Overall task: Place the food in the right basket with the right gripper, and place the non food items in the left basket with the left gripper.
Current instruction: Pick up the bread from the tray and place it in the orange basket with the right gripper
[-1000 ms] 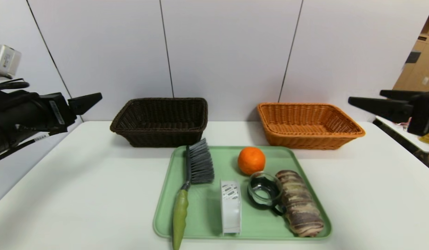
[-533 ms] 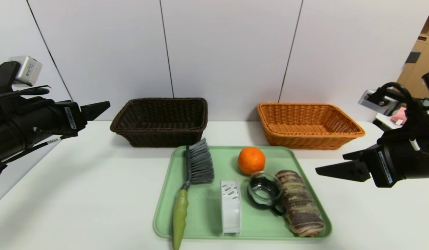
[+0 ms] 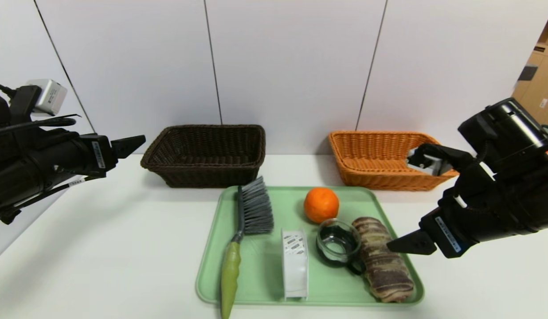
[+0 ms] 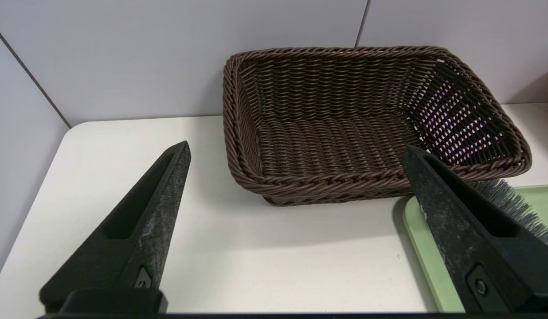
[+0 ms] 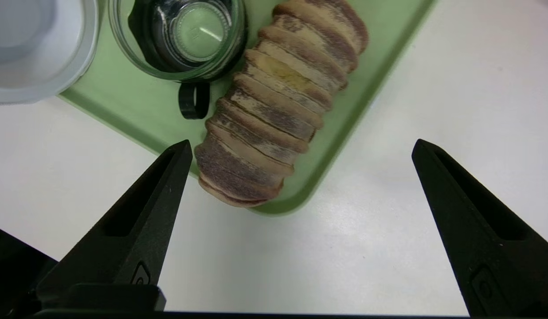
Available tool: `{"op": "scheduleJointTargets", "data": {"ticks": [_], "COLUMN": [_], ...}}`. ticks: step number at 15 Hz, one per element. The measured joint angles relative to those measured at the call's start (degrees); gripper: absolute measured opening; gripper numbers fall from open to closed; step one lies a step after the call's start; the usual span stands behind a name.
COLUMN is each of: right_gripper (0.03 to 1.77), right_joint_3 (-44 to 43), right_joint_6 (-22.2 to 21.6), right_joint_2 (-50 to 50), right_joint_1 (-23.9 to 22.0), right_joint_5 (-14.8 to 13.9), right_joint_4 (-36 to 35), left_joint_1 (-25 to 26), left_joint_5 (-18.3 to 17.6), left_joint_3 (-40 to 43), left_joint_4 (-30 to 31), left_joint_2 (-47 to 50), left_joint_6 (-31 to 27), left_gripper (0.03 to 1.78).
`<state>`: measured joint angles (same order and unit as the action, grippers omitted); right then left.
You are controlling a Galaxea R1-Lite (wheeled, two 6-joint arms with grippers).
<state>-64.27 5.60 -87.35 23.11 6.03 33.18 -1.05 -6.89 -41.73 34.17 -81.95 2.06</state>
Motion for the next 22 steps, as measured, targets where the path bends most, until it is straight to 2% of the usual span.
{"op": "scheduleJointTargets", "data": {"ticks": [5, 14, 19, 22], "right_gripper": [1.71, 1.71, 1.71, 1.71], "right_joint_3": [-0.48, 0.02, -0.04, -0.06], "right_joint_6": [-0.26, 0.07, 0.07, 0.13], "right_joint_2": [-4.69, -8.96, -11.45, -12.29], "right_joint_1": [3.38, 3.97, 4.01, 4.04], "right_joint_5": [0.13, -0.09, -0.20, -0.04], "right_joint_4": [-0.05, -0.61, -4.72, -4.88], "left_joint_1": [0.21, 0.87, 1.46, 1.54], "left_joint_5": [0.24, 0.24, 0.24, 0.24], "left_joint_3": [0.00, 0.06, 0.06, 0.06], "left_joint_4": [0.11, 2.43, 2.51, 2.46], "left_joint_2": [-1.38, -3.30, -3.56, -3.61], "left_joint_6": [-0.33, -0.27, -0.24, -0.24], "left_gripper": [1.69, 1.69, 1.69, 1.69]}}
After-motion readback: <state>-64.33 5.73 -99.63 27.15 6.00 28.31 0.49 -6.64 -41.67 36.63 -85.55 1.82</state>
